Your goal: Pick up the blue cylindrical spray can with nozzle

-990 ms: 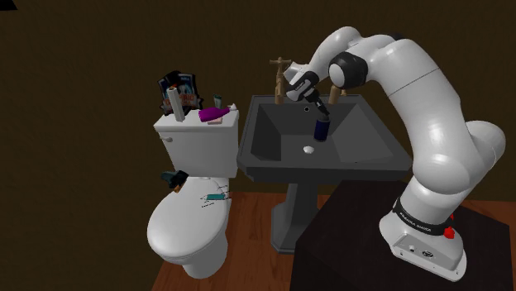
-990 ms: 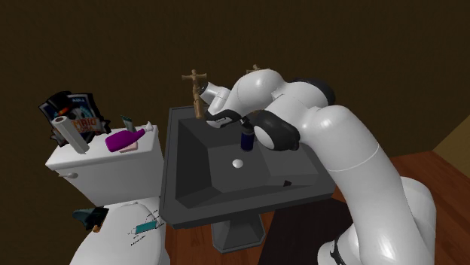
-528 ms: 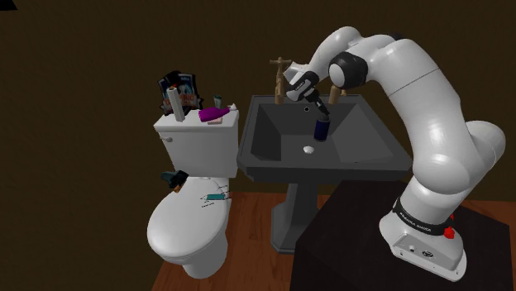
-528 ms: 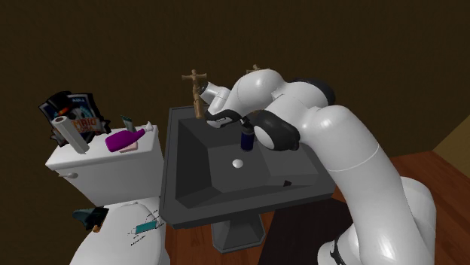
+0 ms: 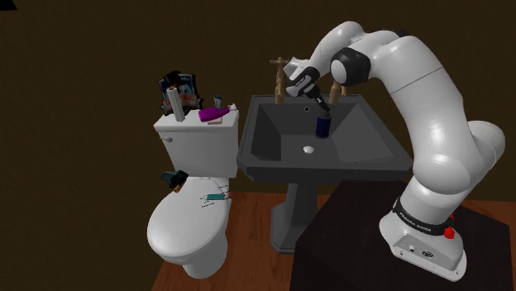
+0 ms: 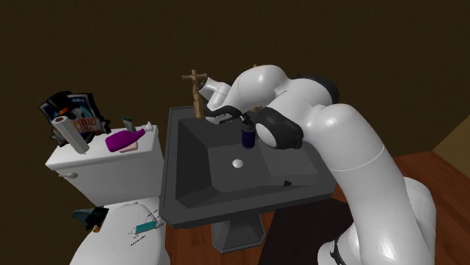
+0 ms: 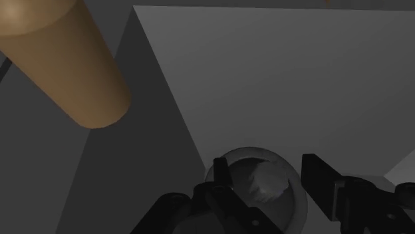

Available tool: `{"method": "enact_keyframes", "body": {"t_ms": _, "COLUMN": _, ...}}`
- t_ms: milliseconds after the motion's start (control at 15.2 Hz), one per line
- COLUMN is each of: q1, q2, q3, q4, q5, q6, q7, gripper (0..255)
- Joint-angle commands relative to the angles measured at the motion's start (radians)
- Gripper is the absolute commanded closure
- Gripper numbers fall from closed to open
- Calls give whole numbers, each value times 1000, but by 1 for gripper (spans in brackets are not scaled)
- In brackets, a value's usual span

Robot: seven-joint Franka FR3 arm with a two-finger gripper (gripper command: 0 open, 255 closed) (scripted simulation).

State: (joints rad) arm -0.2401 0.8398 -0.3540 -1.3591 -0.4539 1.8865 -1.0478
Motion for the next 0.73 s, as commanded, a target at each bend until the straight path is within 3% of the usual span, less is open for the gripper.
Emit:
{"method": "enact_keyframes", "body": {"t_ms": 0, "q1": 1, "q2": -15, "q3": -2, "q4": 3, "q5": -1, "q6": -14, "q7": -10, "gripper": 255}}
{"method": "enact_keyframes", "body": {"t_ms": 660, "q1": 9, "q2": -72, "q3": -10, "q4": 16, "q5": -5, "q6": -73, "q7": -46, "gripper": 255}}
